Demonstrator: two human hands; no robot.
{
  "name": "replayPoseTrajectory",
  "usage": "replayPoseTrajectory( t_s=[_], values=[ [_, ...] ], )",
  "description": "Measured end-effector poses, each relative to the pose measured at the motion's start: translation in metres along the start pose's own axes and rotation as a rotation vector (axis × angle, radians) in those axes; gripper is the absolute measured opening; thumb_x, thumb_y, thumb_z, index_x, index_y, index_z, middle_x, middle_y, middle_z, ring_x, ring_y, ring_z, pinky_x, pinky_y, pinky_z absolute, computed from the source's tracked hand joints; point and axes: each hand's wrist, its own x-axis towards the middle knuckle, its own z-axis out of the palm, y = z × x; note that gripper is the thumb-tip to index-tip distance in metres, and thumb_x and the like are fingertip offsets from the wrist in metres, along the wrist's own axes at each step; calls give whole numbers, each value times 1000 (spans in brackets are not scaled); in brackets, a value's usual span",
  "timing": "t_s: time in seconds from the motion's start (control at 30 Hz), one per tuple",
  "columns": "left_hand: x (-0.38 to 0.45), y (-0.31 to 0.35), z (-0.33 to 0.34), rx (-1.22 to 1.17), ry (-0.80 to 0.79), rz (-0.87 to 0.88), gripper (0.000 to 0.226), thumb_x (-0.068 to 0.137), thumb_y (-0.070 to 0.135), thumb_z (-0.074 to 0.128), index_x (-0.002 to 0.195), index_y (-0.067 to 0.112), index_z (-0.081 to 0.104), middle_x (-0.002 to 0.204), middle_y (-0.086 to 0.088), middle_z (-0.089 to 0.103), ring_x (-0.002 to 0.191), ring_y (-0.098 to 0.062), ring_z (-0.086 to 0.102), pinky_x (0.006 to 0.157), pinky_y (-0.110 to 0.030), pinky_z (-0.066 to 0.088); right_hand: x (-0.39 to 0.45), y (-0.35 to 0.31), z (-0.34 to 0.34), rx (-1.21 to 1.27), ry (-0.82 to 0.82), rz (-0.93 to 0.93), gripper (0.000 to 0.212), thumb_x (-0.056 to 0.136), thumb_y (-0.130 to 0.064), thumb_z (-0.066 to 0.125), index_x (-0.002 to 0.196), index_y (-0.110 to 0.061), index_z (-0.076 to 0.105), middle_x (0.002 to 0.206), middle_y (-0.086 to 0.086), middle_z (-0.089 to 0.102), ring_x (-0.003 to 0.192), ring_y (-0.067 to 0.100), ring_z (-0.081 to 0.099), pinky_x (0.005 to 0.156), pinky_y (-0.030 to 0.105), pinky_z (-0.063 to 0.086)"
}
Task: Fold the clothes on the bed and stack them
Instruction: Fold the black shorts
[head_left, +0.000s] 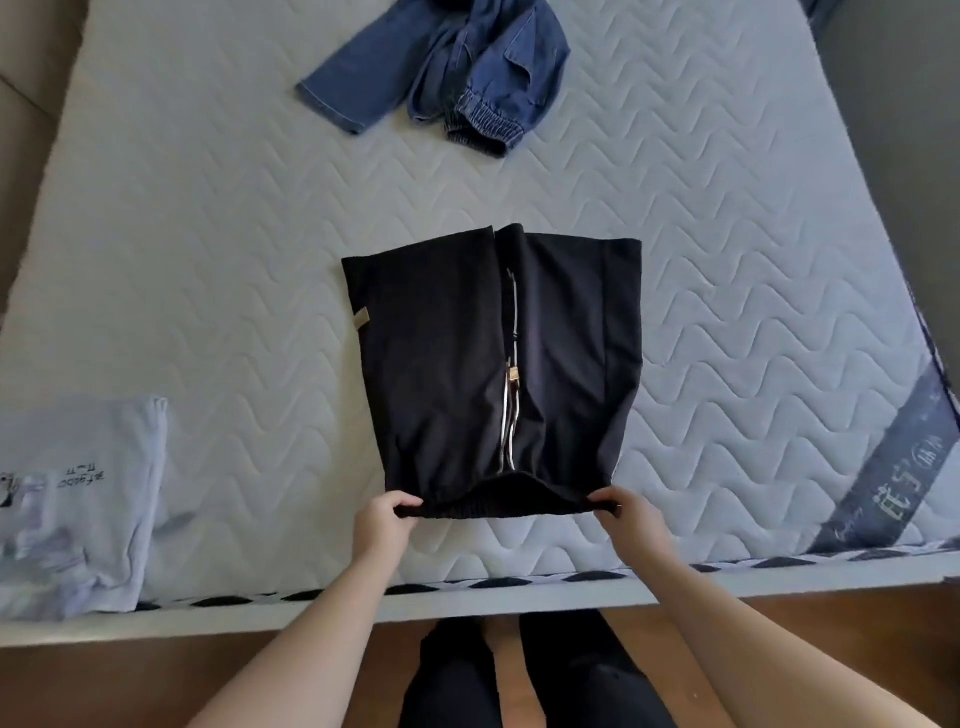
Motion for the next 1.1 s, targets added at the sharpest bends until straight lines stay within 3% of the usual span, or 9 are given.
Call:
replayPoseTrajectory(
  t_s=[0.2, 0.3, 0.37, 0.47, 0.6, 0.7, 0.8, 1.0, 1.1],
  values=[
    [14, -27, 32, 60, -157, 100, 27, 85, 4, 66, 94, 29, 72, 90, 5, 65, 76, -12, 58, 56, -11, 36, 12, 25, 39, 35, 45, 125, 29, 97, -35, 55, 116, -16, 67, 68, -8, 61, 60, 7, 54, 51, 23, 35],
    [17, -42, 44, 151, -172, 105, 19, 85, 11, 68, 103, 19, 71, 112, -3, 58, 87, -17, 56, 73, -19, 41, 21, 37, 57, 154, 86, 255, 29, 99, -34, 52, 115, -15, 66, 70, -1, 61, 59, 13, 51, 50, 26, 35],
    [14, -42, 52, 225, -23, 113, 19, 86, 11, 65, 104, 17, 70, 122, -7, 51, 103, -24, 53, 86, -30, 44, 25, 41, 65, 255, 119, 323, 25, 98, -33, 53, 113, -15, 64, 75, 2, 63, 62, 17, 53, 54, 27, 39],
    [11, -24, 68, 345, 61, 455, 31, 90, 11, 58, 119, 16, 65, 139, -6, 48, 127, -26, 45, 101, -38, 40, 29, 47, 74, 446, 228, 349, 28, 95, -29, 59, 118, -13, 54, 104, 3, 63, 84, 22, 59, 73, 35, 47],
    [19, -4, 107, 702, -240, 874, 55, 100, 30, 40, 153, 20, 27, 162, 3, 17, 148, -15, 14, 119, -34, 13, 31, 56, 79, 602, 271, 357, 57, 95, -28, 61, 144, -17, 34, 120, -3, 52, 98, 18, 54, 74, 28, 40],
    [28, -6, 133, 947, -349, 849, 64, 102, 41, 34, 156, 16, 9, 164, 2, 1, 150, -15, 3, 121, -38, 6, 40, 64, 79, 624, 229, 348, 50, 95, -27, 61, 141, -14, 46, 117, -1, 60, 93, 16, 56, 81, 31, 42],
    [33, -11, 144, 1069, -345, 844, 65, 102, 40, 34, 156, 16, 7, 164, 1, -4, 150, -18, -2, 121, -41, 5, 42, 58, 79, 639, 227, 266, 29, 94, -21, 60, 121, -13, 64, 93, -4, 68, 82, 13, 61, 78, 30, 50],
    [40, -6, 139, 829, -451, 804, 58, 98, 20, 40, 154, 18, 23, 163, 3, 8, 150, -16, 5, 121, -33, 7, 31, 18, 84, 407, 334, -16, 26, 93, -25, 59, 117, -20, 65, 100, -7, 58, 84, -5, 55, 68, 6, 42],
    [45, 6, 130, 307, -601, 505, 50, 96, 3, 39, 141, 19, 50, 156, 8, 31, 145, -11, 22, 120, -29, 16, 22, -7, 96, 389, 342, -181, 30, 92, -21, 63, 122, -23, 64, 101, -17, 52, 91, -7, 55, 77, 1, 39]
  ],
)
